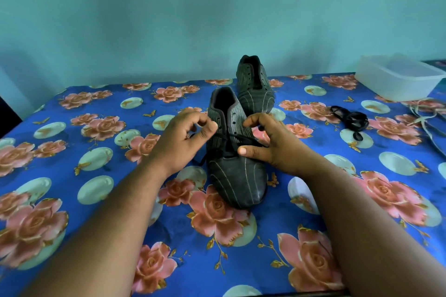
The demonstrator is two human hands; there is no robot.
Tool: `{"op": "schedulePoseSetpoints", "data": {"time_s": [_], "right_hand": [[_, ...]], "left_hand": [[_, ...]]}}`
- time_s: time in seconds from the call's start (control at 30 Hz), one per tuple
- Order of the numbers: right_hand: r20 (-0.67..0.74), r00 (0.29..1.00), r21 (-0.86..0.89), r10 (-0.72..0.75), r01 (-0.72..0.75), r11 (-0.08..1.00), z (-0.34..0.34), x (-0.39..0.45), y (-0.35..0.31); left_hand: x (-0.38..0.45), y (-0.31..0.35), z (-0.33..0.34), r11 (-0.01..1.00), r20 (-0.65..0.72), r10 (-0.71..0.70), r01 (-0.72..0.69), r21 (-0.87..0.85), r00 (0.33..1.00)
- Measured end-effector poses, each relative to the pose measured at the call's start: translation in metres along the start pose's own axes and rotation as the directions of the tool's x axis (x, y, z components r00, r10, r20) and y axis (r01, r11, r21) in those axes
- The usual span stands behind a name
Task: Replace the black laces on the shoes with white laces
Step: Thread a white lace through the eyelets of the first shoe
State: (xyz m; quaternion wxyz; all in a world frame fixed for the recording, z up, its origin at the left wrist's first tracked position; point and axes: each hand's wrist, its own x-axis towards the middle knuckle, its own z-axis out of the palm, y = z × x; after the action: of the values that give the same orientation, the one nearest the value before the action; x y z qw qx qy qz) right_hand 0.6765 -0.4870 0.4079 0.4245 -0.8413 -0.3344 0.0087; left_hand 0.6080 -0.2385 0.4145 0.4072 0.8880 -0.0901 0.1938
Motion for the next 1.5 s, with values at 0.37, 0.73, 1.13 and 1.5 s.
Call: {"op": "schedulePoseSetpoints", "data": {"time_s": [0.37, 0.73, 1.13, 1.5], "right_hand": [[0.004, 1.000, 0.029, -0.006, 0.006, 1.000, 0.001, 0.001, 0.002], [-0.008, 1.000, 0.034, -0.002, 0.002, 0.999, 0.003, 0.001, 0.003], [0.001, 1.000, 0.030, -0.017, 0.017, 0.999, 0.002, 0.002, 0.005], [-0.076, 0.987, 0.006, -0.139, 0.140, 0.990, -0.003, -0.001, -0.012]], "left_hand": [[0.004, -0.008, -0.002, 0.992, 0.009, -0.121, 0.121, 0.035, 0.993], [-0.001, -0.003, -0.003, 0.997, -0.033, -0.070, 0.068, -0.046, 0.997], [0.003, -0.002, -0.001, 0.998, 0.030, -0.051, 0.052, -0.026, 0.998], [0.003, -0.016, -0.013, 0.966, -0.190, -0.223, 0.243, 0.091, 0.956]]}}
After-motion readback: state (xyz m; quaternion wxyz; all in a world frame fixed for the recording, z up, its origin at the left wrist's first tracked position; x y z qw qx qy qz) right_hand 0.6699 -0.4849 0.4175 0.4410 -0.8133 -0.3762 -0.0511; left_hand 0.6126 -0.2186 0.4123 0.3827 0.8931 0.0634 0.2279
